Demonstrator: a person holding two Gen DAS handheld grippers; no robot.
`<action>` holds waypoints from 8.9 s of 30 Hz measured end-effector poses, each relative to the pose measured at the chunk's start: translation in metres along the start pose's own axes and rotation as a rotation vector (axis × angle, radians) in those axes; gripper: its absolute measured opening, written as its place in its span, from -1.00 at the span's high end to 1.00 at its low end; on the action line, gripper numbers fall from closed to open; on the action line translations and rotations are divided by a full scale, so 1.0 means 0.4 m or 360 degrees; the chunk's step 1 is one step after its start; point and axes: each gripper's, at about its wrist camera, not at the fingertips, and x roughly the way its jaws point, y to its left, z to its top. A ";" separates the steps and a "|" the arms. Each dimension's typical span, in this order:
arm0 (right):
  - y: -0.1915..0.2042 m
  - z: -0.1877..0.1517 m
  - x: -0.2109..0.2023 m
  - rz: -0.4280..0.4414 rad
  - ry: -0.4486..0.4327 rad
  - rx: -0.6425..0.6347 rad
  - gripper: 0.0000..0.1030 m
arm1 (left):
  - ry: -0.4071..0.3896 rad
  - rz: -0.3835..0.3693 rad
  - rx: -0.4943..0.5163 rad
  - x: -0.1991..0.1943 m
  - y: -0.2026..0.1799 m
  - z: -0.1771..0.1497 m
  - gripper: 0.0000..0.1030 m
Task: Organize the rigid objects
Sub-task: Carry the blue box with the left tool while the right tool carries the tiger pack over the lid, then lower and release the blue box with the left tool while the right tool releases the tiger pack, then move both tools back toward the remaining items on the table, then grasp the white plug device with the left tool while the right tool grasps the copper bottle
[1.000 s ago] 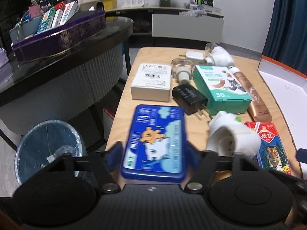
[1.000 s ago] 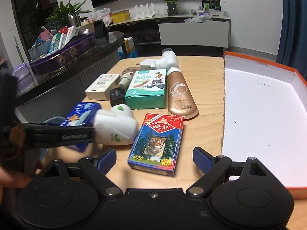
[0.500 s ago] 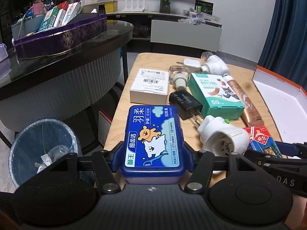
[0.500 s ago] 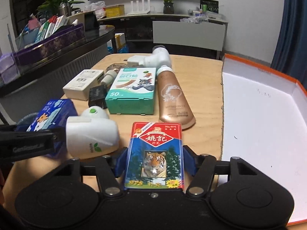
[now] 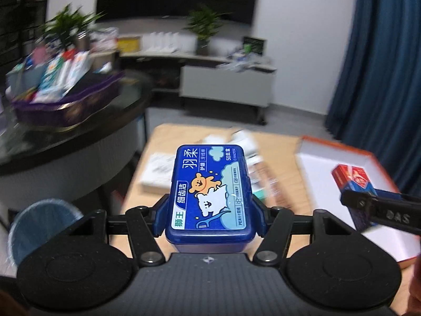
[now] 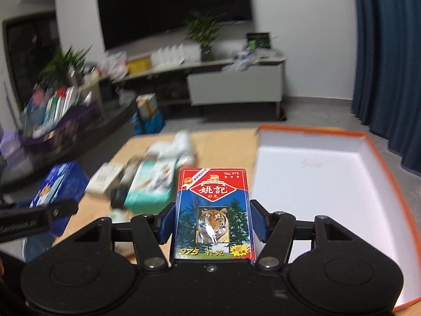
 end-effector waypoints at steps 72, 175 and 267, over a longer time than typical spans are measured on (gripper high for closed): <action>-0.413 0.200 0.252 -0.0299 0.0177 0.0162 -0.38 | 0.0268 -0.0360 0.0225 0.387 -0.444 0.145 -0.21; -0.424 0.211 0.347 -0.0342 0.0264 0.0145 -0.41 | 0.0378 -0.0339 0.0193 0.490 -0.465 0.153 -0.21; 0.117 0.084 0.504 0.0358 0.0531 -0.0343 -0.07 | 0.0177 -0.0200 -0.0049 0.164 0.055 -0.107 -0.31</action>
